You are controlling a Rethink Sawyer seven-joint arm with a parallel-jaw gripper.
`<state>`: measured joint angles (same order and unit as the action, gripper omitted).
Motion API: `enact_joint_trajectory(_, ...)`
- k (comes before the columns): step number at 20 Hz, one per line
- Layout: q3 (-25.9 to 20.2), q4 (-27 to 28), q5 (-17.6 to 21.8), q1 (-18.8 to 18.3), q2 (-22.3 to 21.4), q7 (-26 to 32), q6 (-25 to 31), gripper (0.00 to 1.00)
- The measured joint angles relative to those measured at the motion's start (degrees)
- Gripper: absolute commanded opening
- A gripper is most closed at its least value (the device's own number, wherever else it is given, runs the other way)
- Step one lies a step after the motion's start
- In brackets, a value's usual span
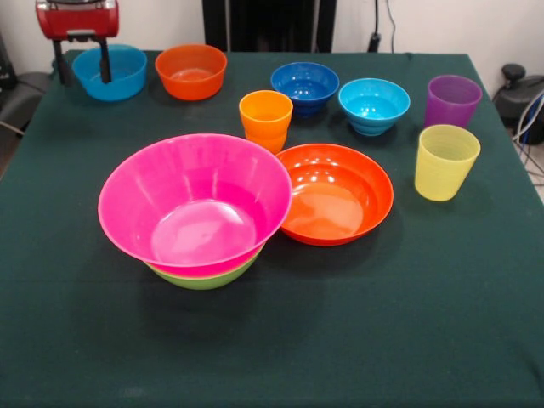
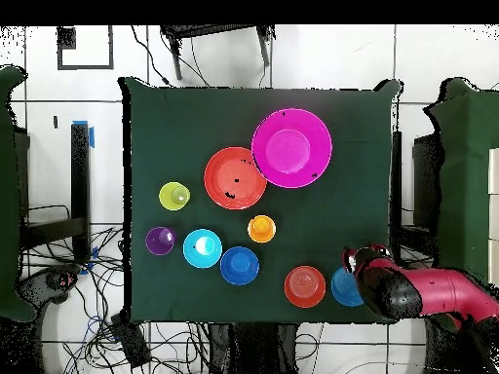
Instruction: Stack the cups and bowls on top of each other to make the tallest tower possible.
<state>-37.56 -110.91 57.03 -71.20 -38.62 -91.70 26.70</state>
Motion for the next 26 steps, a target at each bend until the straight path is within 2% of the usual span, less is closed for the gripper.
enact_joint_trajectory(9, 0.0, 0.0, -1.3, 0.3, -3.0, 0.4, 9.7, 1.0)
enact_joint_trajectory(18, 0.0, 0.0, -1.0, 1.2, -1.9, 0.7, 11.3, 1.0)
enact_joint_trajectory(26, 0.1, 0.0, 2.2, 2.3, 0.8, 0.7, 11.3, 1.0)
